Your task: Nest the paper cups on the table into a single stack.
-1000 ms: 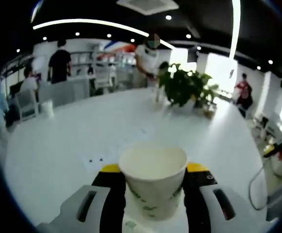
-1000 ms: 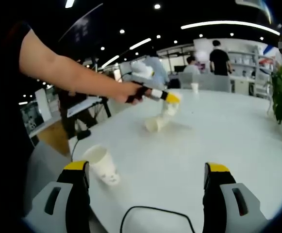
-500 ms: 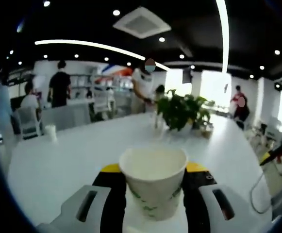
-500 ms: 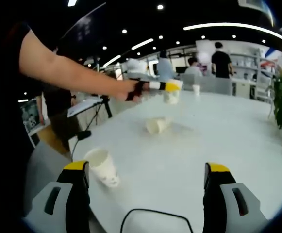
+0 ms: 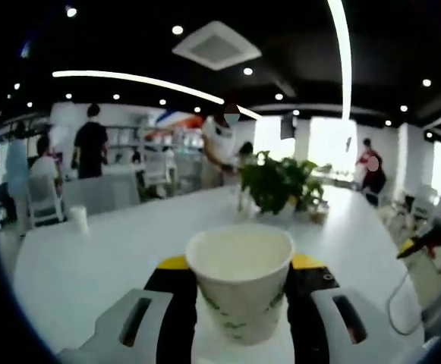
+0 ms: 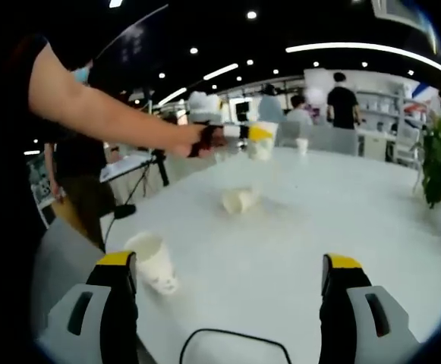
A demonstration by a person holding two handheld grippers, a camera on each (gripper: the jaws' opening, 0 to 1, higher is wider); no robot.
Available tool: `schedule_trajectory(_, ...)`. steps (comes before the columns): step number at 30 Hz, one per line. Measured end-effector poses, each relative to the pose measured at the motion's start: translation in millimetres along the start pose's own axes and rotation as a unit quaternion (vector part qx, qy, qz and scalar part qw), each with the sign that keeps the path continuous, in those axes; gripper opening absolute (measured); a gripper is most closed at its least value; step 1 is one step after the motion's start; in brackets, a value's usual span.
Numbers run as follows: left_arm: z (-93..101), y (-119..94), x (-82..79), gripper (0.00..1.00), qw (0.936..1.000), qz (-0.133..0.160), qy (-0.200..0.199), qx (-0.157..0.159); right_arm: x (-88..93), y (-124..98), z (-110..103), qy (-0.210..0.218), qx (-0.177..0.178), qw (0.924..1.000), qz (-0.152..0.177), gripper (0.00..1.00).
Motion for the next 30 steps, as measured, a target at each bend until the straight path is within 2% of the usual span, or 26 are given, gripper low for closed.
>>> schedule_trajectory(4,3.6,-2.7,-0.9,0.43,1.0,0.001,0.006,0.003,-7.0,-0.9,0.1,-0.06,0.009,0.9977,0.03,1.0)
schedule_trajectory(10,9.7,-10.8,0.8,0.44,0.9999,-0.004,0.013,0.006,-7.3,-3.6,4.1,-0.063,0.01,0.9977,0.023,1.0)
schedule_trajectory(18,19.4,-27.7,1.0,0.44,0.9998,-0.001,0.014,0.01,-6.2,-5.8,8.6,-0.064,-0.012,0.9978,0.016,1.0)
schedule_trajectory(24,35.7,-45.9,3.2,0.44,0.9996,0.0,0.023,0.016,-11.3,-8.7,13.7,-0.072,-0.017,0.9971,0.017,1.0)
schedule_trajectory(30,46.6,-54.1,0.0,0.43,0.9993,-0.001,0.03,0.021,-14.6,-10.2,16.3,-0.074,-0.027,0.9968,0.016,1.0)
Point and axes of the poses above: the point that each gripper's makers call its tool centre point, and the gripper's own axes: y roughly forward along the fingers, z roughly to its right, x roughly out of its underside, the point moved 3 cm from there along -y, roughly backward along the fingers
